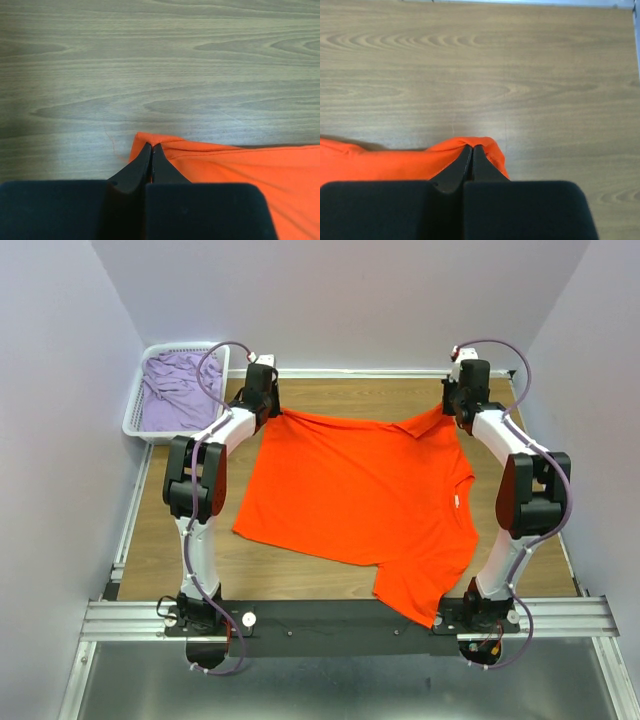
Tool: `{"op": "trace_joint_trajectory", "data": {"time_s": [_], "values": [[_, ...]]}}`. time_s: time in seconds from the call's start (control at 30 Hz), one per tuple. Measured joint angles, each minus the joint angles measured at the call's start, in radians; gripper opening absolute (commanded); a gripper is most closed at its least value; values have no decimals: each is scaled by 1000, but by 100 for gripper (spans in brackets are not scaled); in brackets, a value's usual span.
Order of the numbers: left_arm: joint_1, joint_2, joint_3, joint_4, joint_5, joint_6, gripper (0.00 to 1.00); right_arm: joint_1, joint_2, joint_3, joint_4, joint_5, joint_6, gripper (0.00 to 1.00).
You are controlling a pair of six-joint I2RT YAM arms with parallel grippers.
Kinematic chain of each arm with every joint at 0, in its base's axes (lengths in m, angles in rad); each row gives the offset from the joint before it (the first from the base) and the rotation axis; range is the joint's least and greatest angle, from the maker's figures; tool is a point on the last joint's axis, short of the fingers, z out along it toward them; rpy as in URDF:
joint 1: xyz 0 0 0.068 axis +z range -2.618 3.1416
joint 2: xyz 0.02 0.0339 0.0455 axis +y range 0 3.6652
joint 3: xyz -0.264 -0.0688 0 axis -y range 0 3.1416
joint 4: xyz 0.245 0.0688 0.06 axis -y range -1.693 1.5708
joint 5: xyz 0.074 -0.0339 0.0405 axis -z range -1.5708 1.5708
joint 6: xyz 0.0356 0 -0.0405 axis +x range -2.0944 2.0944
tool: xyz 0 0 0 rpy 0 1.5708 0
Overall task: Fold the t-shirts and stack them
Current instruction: Fold the tshirt
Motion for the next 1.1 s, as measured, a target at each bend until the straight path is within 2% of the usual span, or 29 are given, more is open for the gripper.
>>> {"op": "trace_joint_trajectory", "data": {"time_s": [0.27,0.63,1.1], "values": [[8,26,64,-39,36,-1,0,0,-42,0,-116,49,106,1],[9,26,64,-109,73,-23,0,0,-167,-3,-296,58,259,1],[26,-9,32,-211,123,-58,0,0,-311,-142,-441,-5,412,1]]}}
